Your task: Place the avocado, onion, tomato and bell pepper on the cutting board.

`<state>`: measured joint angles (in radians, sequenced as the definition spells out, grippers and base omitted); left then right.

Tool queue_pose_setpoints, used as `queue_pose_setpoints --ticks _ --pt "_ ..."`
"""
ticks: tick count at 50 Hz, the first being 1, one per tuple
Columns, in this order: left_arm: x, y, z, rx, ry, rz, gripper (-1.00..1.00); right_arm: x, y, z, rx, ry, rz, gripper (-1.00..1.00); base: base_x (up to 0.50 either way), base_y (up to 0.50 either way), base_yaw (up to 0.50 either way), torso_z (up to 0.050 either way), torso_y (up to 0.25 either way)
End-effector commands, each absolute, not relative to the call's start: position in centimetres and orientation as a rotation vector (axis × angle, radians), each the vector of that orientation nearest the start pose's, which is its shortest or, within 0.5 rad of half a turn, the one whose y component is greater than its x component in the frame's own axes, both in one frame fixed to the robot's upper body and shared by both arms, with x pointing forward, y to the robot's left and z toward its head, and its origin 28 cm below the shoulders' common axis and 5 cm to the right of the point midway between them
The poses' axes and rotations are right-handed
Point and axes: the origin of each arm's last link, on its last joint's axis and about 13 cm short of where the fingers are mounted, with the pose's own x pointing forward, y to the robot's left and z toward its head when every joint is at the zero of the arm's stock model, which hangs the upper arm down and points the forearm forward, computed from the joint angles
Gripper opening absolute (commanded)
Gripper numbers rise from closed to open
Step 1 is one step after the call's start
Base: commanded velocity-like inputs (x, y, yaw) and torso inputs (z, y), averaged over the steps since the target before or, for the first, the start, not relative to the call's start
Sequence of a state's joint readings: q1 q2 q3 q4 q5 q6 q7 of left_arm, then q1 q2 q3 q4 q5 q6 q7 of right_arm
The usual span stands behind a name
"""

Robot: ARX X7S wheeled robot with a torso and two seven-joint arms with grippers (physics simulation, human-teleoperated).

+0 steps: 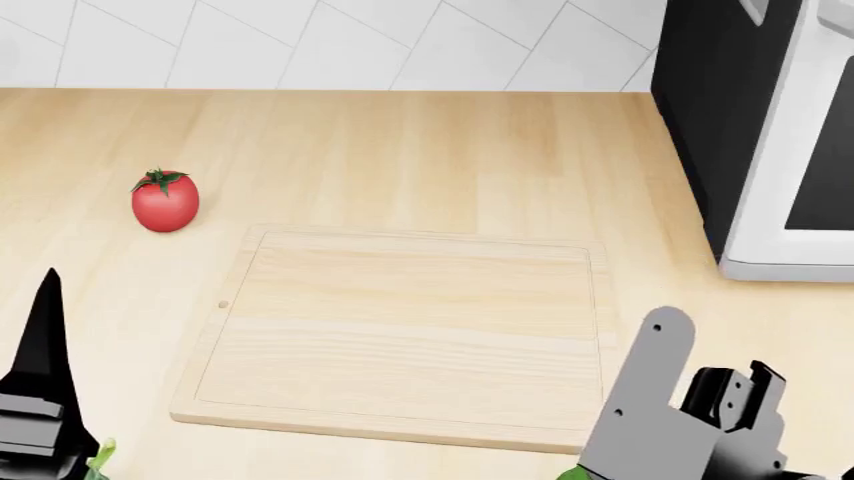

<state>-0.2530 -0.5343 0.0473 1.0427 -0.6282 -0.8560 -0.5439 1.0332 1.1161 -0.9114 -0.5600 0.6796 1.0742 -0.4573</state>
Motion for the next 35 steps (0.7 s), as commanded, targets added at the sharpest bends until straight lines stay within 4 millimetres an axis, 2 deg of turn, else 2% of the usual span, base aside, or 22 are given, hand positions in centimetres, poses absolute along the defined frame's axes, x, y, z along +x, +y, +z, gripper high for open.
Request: queue_pose_setpoints --ticks 1,17,18,30,33,35 --pt "16.7 22.8 20.0 0.123 -0.327 -0.013 1.00 24.1 -20.8 21.5 -0.785 0.604 0.784 1.00 0.00 0.00 0.00 0.000 0.000" --pt "16.1 22.9 20.1 0.122 -0.319 -0.005 1.00 24.6 -21.5 20.8 -0.766 0.645 0.745 1.00 0.00 0.00 0.00 0.000 0.000" --pt "16.1 22.9 20.1 0.122 -0.319 -0.005 1.00 24.5 -21.5 20.8 -0.762 0.647 0.745 -1.00 0.00 0.00 0.00 0.000 0.000" --pt "16.2 22.8 20.0 0.119 -0.319 -0.007 1.00 23.9 -21.3 21.7 -0.759 0.631 0.777 -1.00 0.00 0.00 0.00 0.000 0.000" --pt "16.3 22.8 20.0 0.119 -0.321 -0.005 1.00 23.6 -21.3 23.0 -0.773 0.582 0.780 -1.00 0.00 0.00 0.00 0.000 0.000" --pt "16.4 22.8 20.0 0.119 -0.322 -0.003 1.00 22.9 -20.9 25.2 -0.772 0.489 0.794 -1.00 0.00 0.00 0.00 0.000 0.000"
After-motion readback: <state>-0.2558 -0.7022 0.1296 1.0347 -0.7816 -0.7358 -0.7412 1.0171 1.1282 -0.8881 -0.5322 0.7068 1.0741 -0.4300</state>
